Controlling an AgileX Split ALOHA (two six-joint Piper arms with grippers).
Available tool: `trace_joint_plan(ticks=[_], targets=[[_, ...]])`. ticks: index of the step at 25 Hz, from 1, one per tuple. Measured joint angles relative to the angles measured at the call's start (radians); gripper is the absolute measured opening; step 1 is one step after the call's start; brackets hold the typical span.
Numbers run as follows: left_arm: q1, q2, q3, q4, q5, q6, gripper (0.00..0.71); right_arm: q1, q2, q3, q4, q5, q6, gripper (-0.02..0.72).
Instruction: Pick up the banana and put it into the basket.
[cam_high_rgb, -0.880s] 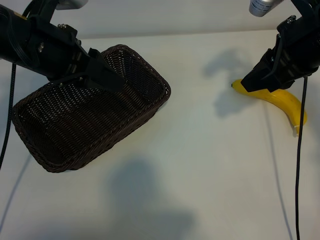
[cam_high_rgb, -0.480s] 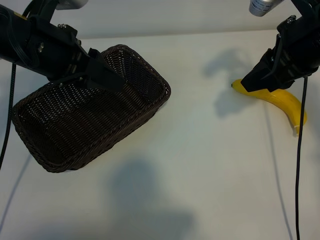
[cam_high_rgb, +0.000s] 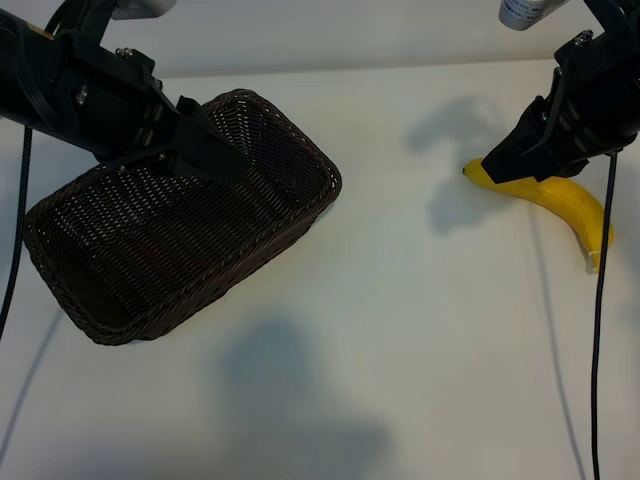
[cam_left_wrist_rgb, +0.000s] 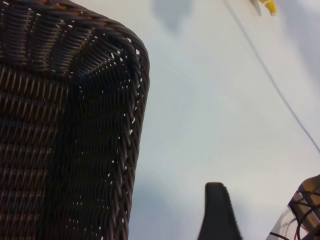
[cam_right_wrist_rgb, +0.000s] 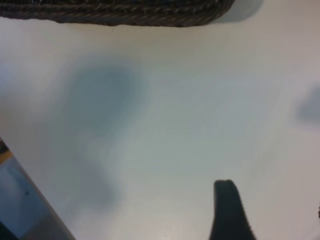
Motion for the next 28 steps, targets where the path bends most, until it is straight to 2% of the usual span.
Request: trace_joint_plan(ticks=[4,6,8,11,13,16,19,24,28], targets=[[0.0,0.0,0.0,-0.001,-0.03,-0.014,0.508,0.0,0.0,0.0,0.0,0.0,0.0,0.436],[0.007,-0.004,0.0,0.002,0.003,-0.047,0.502,0.0,0.0,0.0,0.0,0.0,0.0,0.436],[0.036,-0.025,0.0,0.023,0.069,-0.09,0.491,0.0,0.0,0.0,0.0,0.0,0.0,0.436],[0.12,-0.119,0.023,0.091,0.108,-0.169,0.471,0.0,0.0,0.0,0.0,0.0,0.0,0.436],[0.201,-0.205,0.058,0.144,0.105,-0.221,0.461,0.0,0.0,0.0,0.0,0.0,0.0,0.436],[0.356,-0.345,0.144,0.222,0.07,-0.277,0.455,0.0,0.0,0.0,0.0,-0.001,0.001,0.436],[0.467,-0.453,0.266,0.331,0.0,-0.353,0.456,0.0,0.0,0.0,0.0,-0.004,0.001,0.436],[0.54,-0.491,0.413,0.48,-0.029,-0.477,0.46,0.0,0.0,0.0,0.0,-0.004,0.001,0.436],[0.571,-0.462,0.473,0.484,-0.071,-0.52,0.463,0.0,0.0,0.0,0.0,-0.008,0.001,0.436]])
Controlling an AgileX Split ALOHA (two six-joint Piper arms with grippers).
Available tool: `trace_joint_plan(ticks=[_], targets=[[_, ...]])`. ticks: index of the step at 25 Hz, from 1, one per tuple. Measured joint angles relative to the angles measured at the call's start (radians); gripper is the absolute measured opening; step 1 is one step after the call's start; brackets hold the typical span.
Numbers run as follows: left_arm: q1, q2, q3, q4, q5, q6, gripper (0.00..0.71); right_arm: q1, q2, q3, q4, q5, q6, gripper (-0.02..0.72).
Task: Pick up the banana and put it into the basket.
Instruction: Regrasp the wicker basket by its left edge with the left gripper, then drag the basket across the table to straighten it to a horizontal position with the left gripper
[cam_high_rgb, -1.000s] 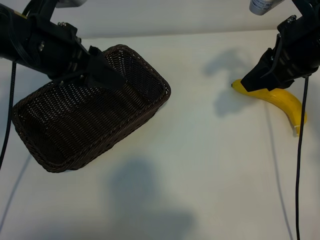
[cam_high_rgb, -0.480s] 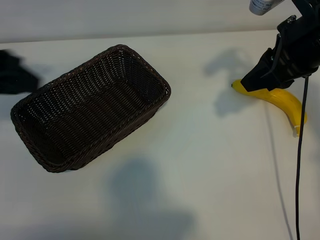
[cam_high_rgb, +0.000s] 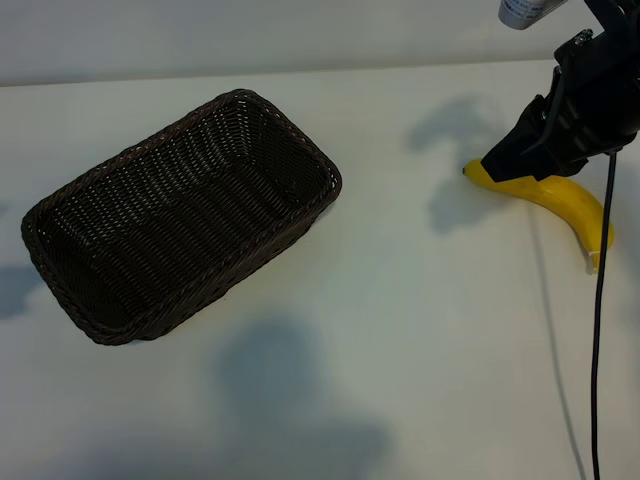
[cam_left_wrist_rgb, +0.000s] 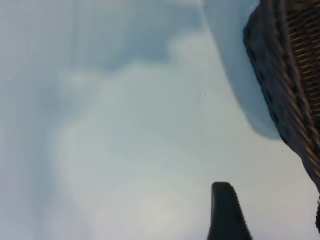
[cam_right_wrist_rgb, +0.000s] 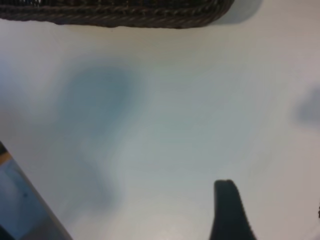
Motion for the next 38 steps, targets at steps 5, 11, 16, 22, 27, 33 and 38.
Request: trace_joint_plan(ticks=[5,11,16,22,27,33,38], targets=[[0.002,0.09,0.004,-0.086,-0.077,-0.003,0.463,0.0,0.0,0.0,0.0,-0.005,0.0,0.436],[0.002,0.223,0.004,-0.17,-0.18,0.019,0.464,0.0,0.0,0.0,0.0,-0.006,0.0,0.435],[0.002,0.325,0.004,-0.228,-0.253,0.023,0.464,0.0,0.0,0.0,0.0,-0.01,0.0,0.435],[0.002,0.407,0.004,-0.394,-0.327,0.114,0.464,0.0,0.0,0.0,0.0,-0.011,0.0,0.435],[-0.003,0.48,0.004,-0.519,-0.333,0.2,0.464,0.0,0.0,0.0,0.0,-0.011,0.0,0.435],[-0.097,0.593,0.004,-0.525,-0.369,0.205,0.465,0.0,0.0,0.0,-0.001,-0.011,0.001,0.435],[-0.166,0.681,0.004,-0.539,-0.415,0.203,0.412,0.0,0.0,0.0,-0.001,-0.011,0.012,0.435]])
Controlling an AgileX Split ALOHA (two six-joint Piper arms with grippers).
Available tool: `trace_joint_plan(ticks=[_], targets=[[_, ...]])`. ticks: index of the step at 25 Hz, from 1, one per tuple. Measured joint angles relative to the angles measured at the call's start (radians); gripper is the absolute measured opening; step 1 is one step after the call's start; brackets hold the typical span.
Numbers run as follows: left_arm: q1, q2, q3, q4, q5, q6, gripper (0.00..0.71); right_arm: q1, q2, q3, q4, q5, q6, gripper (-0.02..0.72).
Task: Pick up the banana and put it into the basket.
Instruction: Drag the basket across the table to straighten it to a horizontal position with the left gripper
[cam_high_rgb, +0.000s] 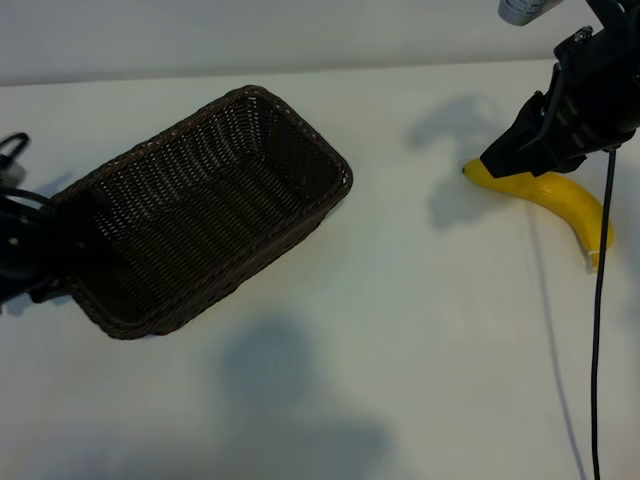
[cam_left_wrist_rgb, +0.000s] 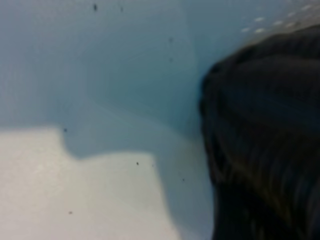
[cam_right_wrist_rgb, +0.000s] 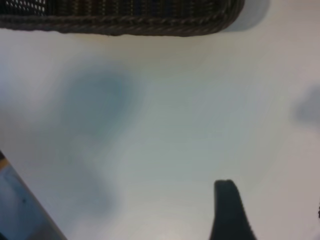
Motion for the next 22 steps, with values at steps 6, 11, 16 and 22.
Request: trace_joint_plan(ticks=[6,11,16,22], targets=[[-0.004,-0.048,-0.041,0.045,0.077,0.097,0.174,0.0,0.0,0.0,0.0,-0.013,0.002,0.435],[-0.005,-0.086,-0.242,0.244,0.292,-0.013,0.174,0.0,0.0,0.0,0.0,-0.022,0.002,0.435],[-0.02,-0.047,-0.427,0.401,0.474,-0.082,0.174,0.0,0.0,0.0,0.0,-0.022,0.003,0.435],[-0.151,0.085,-0.554,0.415,0.56,-0.077,0.174,0.0,0.0,0.0,0.0,-0.021,0.01,0.435]])
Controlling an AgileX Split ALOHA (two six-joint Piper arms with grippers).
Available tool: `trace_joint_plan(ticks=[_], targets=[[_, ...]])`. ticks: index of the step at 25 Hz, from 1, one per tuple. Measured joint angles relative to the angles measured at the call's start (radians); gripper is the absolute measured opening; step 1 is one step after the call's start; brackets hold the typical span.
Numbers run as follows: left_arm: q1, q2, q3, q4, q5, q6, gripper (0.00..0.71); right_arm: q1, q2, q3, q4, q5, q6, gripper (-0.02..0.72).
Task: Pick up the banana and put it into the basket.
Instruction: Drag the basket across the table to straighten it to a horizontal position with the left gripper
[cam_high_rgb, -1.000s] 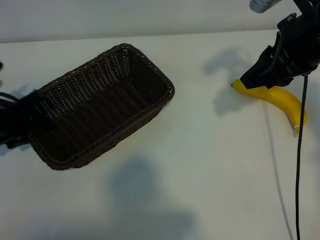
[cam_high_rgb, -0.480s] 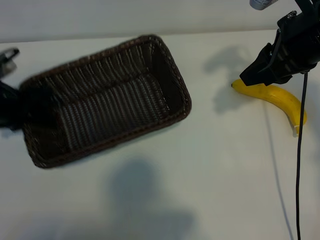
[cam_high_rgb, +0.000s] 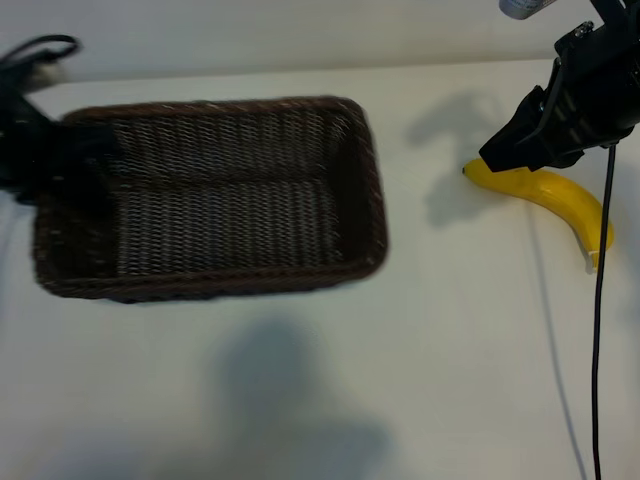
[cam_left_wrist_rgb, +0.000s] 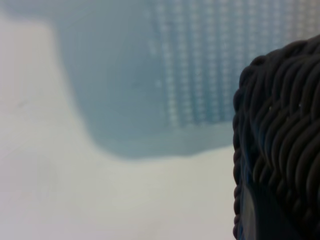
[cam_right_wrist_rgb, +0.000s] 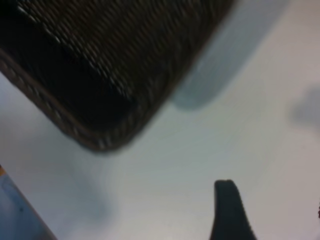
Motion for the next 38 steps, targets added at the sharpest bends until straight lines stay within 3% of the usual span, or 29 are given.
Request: trace_joint_plan(ticks=[5,8,18,27,29,34,38], targets=[[-0.118,0.13,-0.094,-0.002,-0.017,-0.02,0.174,0.0,0.0,0.0,0.0,0.0,0.012,0.435],[-0.157,0.184,-0.138,-0.021,-0.048,-0.046,0.174,0.0,0.0,0.0,0.0,0.003,0.015,0.435],[-0.172,0.285,-0.163,-0.033,-0.09,-0.058,0.174,0.0,0.0,0.0,0.0,0.012,0.019,0.435],[-0.182,0.311,-0.164,-0.128,-0.138,-0.025,0.18,0.0,0.0,0.0,0.0,0.014,0.026,0.435],[-0.182,0.311,-0.164,-0.128,-0.137,-0.025,0.223,0.0,0.0,0.0,0.0,0.014,0.026,0.435],[-0.182,0.31,-0.165,-0.154,-0.129,-0.026,0.41,0.0,0.0,0.0,0.0,0.014,0.026,0.435],[-0.182,0.3,-0.165,-0.151,-0.103,-0.026,0.461,0.0,0.0,0.0,0.0,0.014,0.026,0.435]])
